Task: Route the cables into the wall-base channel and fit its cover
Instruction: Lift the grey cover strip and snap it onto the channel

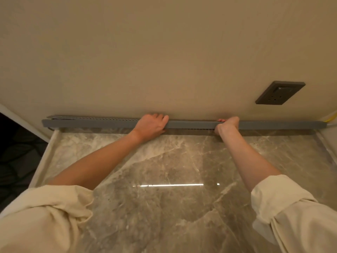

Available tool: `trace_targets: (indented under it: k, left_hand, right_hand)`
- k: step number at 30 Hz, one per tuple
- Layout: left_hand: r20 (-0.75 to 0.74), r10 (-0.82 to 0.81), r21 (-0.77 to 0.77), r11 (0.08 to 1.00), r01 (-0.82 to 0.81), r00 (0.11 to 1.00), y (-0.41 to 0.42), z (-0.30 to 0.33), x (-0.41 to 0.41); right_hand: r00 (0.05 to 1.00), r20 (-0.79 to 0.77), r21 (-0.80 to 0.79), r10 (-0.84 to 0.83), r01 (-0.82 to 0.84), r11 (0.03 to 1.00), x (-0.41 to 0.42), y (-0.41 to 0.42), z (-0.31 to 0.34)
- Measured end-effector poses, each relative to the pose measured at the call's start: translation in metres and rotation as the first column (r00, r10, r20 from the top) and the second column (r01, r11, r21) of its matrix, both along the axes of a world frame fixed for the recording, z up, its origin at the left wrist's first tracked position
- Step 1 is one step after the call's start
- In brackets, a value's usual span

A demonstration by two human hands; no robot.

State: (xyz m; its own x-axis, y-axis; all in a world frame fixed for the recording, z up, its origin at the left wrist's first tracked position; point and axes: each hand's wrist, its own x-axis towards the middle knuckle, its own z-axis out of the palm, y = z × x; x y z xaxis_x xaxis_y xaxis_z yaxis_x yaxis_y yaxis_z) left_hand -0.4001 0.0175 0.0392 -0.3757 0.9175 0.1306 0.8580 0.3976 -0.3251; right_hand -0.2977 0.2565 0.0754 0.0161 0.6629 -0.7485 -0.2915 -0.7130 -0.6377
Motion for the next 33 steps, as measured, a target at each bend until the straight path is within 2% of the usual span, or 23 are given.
trace_targets:
  k: [3, 6, 10, 12, 13, 14, 15, 16, 17, 18, 19, 20, 21, 23, 25, 28, 31, 33]
  left_hand:
    - [-0.072, 0.045, 0.018, 0.999, -0.044, 0.996, -0.036, 0.001, -0.016]
    - [-0.149, 0.041, 0.008, 0.999, -0.04, 0.988, -0.047, 0.001, -0.021]
    - [-0.154, 0.029, 0.014, 1.0, -0.027, 0.988, -0.043, -0.001, -0.018]
    - [-0.141, 0.04, 0.007, 0.999, -0.039, 0.989, -0.041, -0.002, -0.016]
    - [-0.133, 0.042, 0.004, 0.999, -0.042, 0.99, -0.041, -0.002, -0.016]
    - [-0.12, 0.045, -0.004, 0.999, -0.046, 0.992, -0.041, -0.001, -0.016]
    - [-0.115, 0.046, -0.015, 0.999, -0.048, 0.992, -0.042, -0.001, -0.016]
    - [-0.113, 0.043, -0.023, 0.999, -0.046, 0.993, -0.042, 0.0, -0.016]
    - [-0.112, 0.039, -0.025, 0.999, -0.042, 0.993, -0.042, 0.0, -0.017]
    - [-0.111, 0.036, -0.021, 0.999, -0.039, 0.993, -0.042, 0.001, -0.017]
    - [-0.114, 0.035, -0.014, 0.999, -0.037, 0.993, -0.041, 0.0, -0.016]
    - [-0.12, 0.035, -0.003, 0.999, -0.035, 0.992, -0.041, 0.0, -0.016]
    - [-0.125, 0.032, 0.005, 1.0, -0.031, 0.992, -0.041, 0.001, -0.016]
    - [-0.148, 0.015, 0.014, 1.0, -0.013, 0.989, -0.041, 0.001, -0.016]
    - [-0.155, 0.004, 0.013, 1.0, -0.002, 0.988, -0.041, 0.0, -0.014]
    - [-0.108, 0.045, 0.024, 0.999, -0.043, 0.993, -0.043, 0.002, -0.013]
    - [0.109, 0.095, 0.016, 0.995, -0.098, 0.989, -0.05, 0.0, -0.017]
    - [0.16, 0.118, 0.044, 0.991, -0.126, 0.98, -0.067, 0.001, -0.023]
  right_hand:
    - [0.999, 0.025, 0.015, 0.024, -0.024, 1.0, 0.003, -0.002, 0.002]
    - [0.99, 0.076, 0.055, 0.121, -0.125, 0.991, 0.003, -0.009, 0.001]
    - [0.902, 0.274, 0.03, 0.333, -0.354, 0.935, 0.005, -0.037, -0.003]
    - [0.786, 0.488, 0.059, 0.379, -0.463, 0.885, 0.007, -0.064, -0.009]
    - [0.742, 0.578, 0.138, 0.339, -0.499, 0.856, 0.009, -0.079, -0.01]
    - [0.737, 0.617, 0.287, 0.277, -0.538, 0.793, 0.01, -0.093, -0.01]
    - [0.758, 0.608, 0.476, 0.238, -0.588, 0.654, 0.011, -0.105, -0.011]
    - [0.744, 0.618, 0.607, 0.254, -0.657, 0.447, 0.012, -0.115, -0.011]
    - [0.667, 0.685, 0.638, 0.293, -0.744, 0.201, 0.01, -0.121, -0.011]
    - [0.53, 0.797, 0.568, 0.288, -0.821, -0.062, 0.008, -0.126, -0.01]
    - [0.36, 0.913, 0.404, 0.194, -0.863, -0.303, 0.004, -0.129, -0.01]
    - [0.209, 0.978, 0.193, 0.021, -0.853, -0.485, -0.001, -0.13, -0.01]
    - [0.108, 0.983, -0.001, -0.149, -0.806, -0.592, -0.007, -0.131, -0.011]
    - [0.014, 0.942, -0.225, -0.335, -0.713, -0.664, -0.018, -0.137, -0.015]
    - [-0.006, 0.915, -0.302, -0.403, -0.672, -0.677, -0.026, -0.142, -0.02]
    - [-0.012, 0.903, -0.326, -0.429, -0.668, -0.669, -0.034, -0.142, -0.022]
    - [-0.014, 0.901, -0.333, -0.434, -0.664, -0.67, -0.035, -0.142, -0.024]
    - [-0.025, 0.898, -0.346, -0.44, -0.659, -0.668, -0.033, -0.141, -0.025]
